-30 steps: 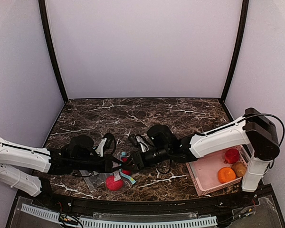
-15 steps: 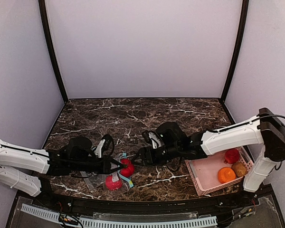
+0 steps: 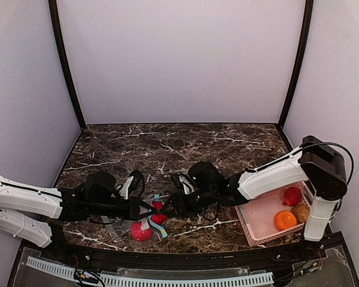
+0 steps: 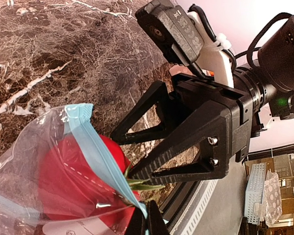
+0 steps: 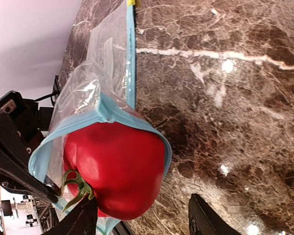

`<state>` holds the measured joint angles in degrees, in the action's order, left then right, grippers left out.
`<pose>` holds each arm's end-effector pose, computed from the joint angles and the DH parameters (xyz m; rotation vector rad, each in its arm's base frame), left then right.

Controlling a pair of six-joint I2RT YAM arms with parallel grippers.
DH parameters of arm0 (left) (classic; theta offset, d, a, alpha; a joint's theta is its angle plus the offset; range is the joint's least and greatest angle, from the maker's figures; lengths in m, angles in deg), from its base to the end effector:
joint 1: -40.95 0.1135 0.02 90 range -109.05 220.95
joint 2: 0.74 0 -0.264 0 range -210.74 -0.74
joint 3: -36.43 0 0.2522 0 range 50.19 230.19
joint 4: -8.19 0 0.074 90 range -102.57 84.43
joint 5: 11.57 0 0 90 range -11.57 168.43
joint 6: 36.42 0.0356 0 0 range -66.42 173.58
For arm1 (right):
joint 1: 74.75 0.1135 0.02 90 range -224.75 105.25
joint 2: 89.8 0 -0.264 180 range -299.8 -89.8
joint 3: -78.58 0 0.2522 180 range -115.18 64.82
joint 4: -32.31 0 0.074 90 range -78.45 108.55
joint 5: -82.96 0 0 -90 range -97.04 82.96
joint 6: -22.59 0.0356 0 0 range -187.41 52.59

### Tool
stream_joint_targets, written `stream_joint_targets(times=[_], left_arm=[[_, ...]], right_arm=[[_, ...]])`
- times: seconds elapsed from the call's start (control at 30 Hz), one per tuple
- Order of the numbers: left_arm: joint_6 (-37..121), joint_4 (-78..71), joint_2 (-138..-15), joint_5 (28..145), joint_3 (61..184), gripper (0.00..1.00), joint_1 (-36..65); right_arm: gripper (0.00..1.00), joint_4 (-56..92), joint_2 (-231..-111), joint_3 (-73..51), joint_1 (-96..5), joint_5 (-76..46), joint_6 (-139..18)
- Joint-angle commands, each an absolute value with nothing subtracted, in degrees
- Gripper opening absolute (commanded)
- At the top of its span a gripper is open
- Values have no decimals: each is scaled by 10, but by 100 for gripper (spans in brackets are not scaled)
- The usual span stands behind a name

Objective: Place the food in the zip-top bag and seal the zipper
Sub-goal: Adjust the fake vegetable in the zipper food storage bag.

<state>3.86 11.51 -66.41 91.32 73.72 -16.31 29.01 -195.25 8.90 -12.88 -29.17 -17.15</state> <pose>0.1186 -0.1991 0.1881 0.3152 2.2771 -1.3268 0.1664 0.3397 0.1531 -0.5100 2.5936 1.3272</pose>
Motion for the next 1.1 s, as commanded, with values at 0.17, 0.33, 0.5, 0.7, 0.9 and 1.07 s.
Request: stream_joint_targets(times=[0.17,0.33,0.5,0.7,0.9,1.07], left_arm=[[49,133,-672,928,740,1,-160],[52,80,-668,912,762,31,-160],[60,-11,-624,885,788,68,-159],[41,-165,-550,843,792,83,-135],[-22,-183,-464,855,703,82,-71],[-62,-142,-429,878,640,81,-52]], right_arm=[[56,391,-1992,68,-116,-345,-148],[55,382,-1994,67,-116,-335,-147],[53,378,-1997,68,-116,-332,-147],[51,376,-2003,61,-116,-334,-149],[49,374,-2005,57,-115,-335,-152],[48,368,-2008,52,-114,-336,-154]])
